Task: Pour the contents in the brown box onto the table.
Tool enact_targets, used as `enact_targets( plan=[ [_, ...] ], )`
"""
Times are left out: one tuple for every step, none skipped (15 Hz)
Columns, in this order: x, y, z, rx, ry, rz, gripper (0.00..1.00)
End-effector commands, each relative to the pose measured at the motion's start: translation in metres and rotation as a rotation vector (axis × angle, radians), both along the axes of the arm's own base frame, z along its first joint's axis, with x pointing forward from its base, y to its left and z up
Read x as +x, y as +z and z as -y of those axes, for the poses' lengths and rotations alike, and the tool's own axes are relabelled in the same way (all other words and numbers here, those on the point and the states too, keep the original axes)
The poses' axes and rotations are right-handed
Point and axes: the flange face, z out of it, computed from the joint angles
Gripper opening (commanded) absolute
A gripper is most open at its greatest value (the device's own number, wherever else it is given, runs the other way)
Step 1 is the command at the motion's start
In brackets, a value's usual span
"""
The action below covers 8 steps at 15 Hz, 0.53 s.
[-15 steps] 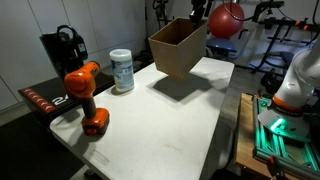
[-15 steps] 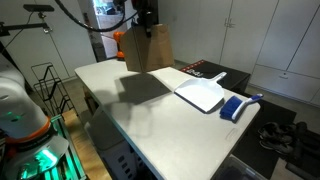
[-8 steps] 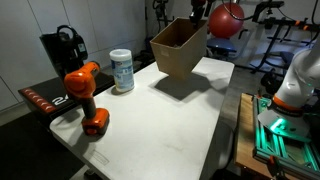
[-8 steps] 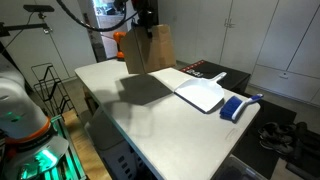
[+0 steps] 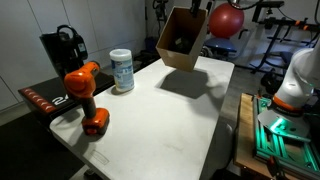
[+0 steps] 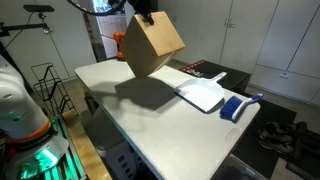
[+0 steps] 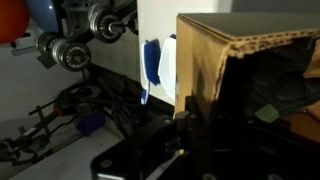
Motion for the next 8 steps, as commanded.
enact_targets(
  plan=[
    [-0.019, 0.023, -0.026, -0.167, 0.101, 0.027, 0.01],
    [-0.023, 0.027, -0.033, -0.208, 0.131, 0.032, 0.01],
    [-0.026, 0.033, -0.039, -0.25, 0.157, 0.039, 0.01],
    [-0.029, 0.034, -0.044, -0.291, 0.185, 0.046, 0.01],
    [-0.033, 0.036, -0.048, -0.334, 0.21, 0.048, 0.01],
    [-0.038, 0.037, -0.051, -0.368, 0.245, 0.026, 0.01],
    [-0.041, 0.037, -0.054, -0.407, 0.268, 0.019, 0.01],
    [-0.046, 0.035, -0.056, -0.45, 0.288, 0.007, 0.01]
  ],
)
